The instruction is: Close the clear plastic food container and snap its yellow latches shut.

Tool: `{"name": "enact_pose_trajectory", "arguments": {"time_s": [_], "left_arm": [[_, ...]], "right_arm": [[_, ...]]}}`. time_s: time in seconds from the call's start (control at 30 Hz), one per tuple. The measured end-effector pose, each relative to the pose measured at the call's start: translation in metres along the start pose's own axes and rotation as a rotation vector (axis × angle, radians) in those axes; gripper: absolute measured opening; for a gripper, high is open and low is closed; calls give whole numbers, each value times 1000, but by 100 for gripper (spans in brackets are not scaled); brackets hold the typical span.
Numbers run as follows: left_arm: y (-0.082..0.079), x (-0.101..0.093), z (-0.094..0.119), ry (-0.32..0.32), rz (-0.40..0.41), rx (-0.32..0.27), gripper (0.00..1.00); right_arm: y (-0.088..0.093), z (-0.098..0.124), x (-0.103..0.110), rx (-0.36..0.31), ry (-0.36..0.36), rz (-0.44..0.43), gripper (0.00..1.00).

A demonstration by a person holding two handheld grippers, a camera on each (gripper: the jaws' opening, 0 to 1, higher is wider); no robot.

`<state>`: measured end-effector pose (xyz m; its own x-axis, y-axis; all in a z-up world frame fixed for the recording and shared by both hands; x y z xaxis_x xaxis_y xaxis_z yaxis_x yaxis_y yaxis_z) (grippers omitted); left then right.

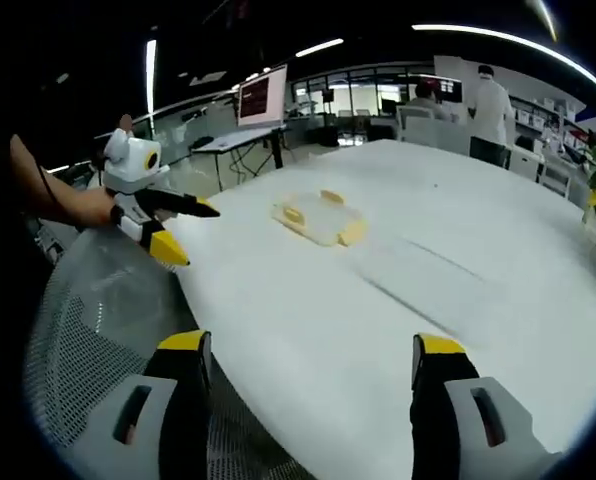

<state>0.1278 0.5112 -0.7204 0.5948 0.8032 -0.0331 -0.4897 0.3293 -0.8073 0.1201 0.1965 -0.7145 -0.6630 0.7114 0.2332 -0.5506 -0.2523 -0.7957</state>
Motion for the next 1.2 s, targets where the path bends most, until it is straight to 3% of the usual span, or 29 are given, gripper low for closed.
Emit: {"name": "enact_pose_trajectory", "arguments": {"time_s": [0.27,0.4,0.47,0.53,0.57,0.73,0.9,1.03,1.2], "left_arm": [[1,-3,-3,23,12,26,99],[0,-4,-2,40,31,24,99],[-4,-2,1,46,27,24,92],[-11,6,5,12,67,-44,87],[-12,10,8,2,131,-71,88],[-15,20,14,15,199,-100,88],[-21,24,17,49,195,-124,87],[-23,25,18,100,233,-143,88],[-25,22,17,174,174,-136,86]], "right_arm": [[-4,1,0,-26,-10,-6,85],[-3,1,0,-32,-18,-15,88],[-3,0,0,-33,-24,-26,89],[-2,0,-2,-24,-18,-33,88],[-2,1,-3,-24,-11,-32,88],[-1,0,-4,-14,5,-35,87],[-9,3,2,-24,23,48,79],[-15,4,6,-17,41,66,81],[-28,10,5,-50,85,12,80]]}}
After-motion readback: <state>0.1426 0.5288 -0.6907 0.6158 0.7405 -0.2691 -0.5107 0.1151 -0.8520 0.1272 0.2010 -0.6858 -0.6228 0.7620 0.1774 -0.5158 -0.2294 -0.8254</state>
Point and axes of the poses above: the point that each gripper's makers call its tool centre point, and the gripper's own axes: z roughly backward along the fingers, x roughly to its left, y roughly out of its underside, the point moved 10 cm from there along z, roughly backward along the fingers, and after that the axes turned 7 degrees about -z, right-handed, at the moved point
